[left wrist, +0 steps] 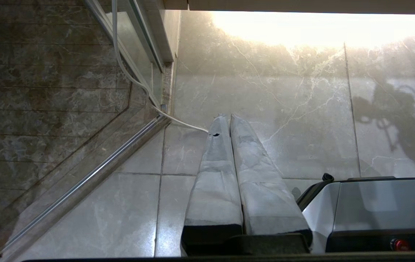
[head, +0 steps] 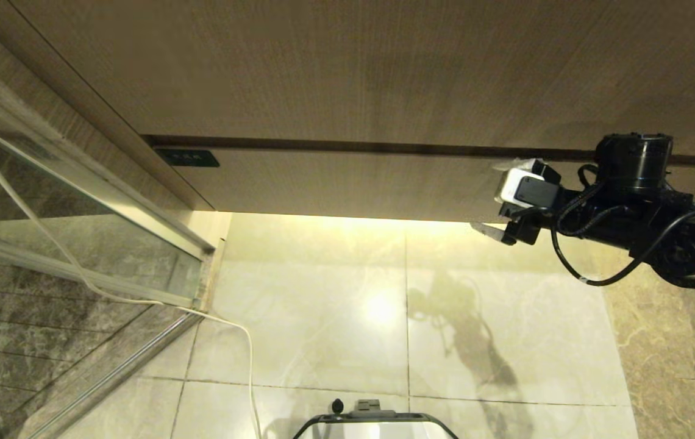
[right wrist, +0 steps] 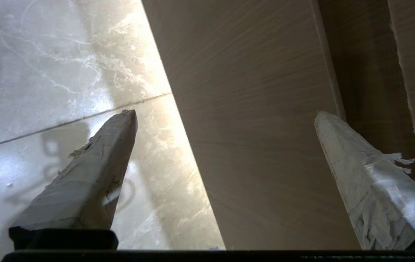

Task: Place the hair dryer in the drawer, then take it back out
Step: Pull open the drawer

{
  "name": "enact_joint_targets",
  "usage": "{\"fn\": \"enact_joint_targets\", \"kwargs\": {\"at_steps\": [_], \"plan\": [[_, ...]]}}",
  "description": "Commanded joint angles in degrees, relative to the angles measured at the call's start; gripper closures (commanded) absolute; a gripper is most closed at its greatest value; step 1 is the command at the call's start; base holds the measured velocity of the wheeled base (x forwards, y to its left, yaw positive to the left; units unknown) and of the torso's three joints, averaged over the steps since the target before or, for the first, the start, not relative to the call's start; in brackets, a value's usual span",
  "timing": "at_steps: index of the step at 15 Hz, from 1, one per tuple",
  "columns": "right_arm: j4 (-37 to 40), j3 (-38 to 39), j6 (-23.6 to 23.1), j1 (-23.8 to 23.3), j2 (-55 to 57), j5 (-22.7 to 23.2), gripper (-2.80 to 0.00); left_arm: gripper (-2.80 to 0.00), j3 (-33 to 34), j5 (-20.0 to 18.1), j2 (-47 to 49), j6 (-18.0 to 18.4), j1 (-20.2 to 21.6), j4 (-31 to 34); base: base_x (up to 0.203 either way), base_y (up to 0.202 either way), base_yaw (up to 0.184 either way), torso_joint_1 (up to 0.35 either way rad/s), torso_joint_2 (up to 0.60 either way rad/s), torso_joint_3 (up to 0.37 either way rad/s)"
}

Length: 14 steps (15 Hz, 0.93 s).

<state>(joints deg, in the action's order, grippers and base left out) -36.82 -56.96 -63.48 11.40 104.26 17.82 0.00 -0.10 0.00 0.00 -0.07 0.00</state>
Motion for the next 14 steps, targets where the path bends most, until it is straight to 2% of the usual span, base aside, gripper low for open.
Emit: {"fn": "enact_joint_targets", "kwargs": {"at_steps": [1,14], "plan": [[-0.19,1.96,-0.34,0.03,-3.41,0.02,-2.8,0.0,0.09,0.01,0.0,0.0,-0.01,0.0,0.0,0.0,0.0,0.0,0.0,0.0],[-1.04,-2.66,0.03,0.03,0.37,-1.74,-2.8,0.0,0.09,0.01,0.0,-0.09,-0.01,0.0,0.0,0.0,0.0,0.0,0.0,0.0]]}}
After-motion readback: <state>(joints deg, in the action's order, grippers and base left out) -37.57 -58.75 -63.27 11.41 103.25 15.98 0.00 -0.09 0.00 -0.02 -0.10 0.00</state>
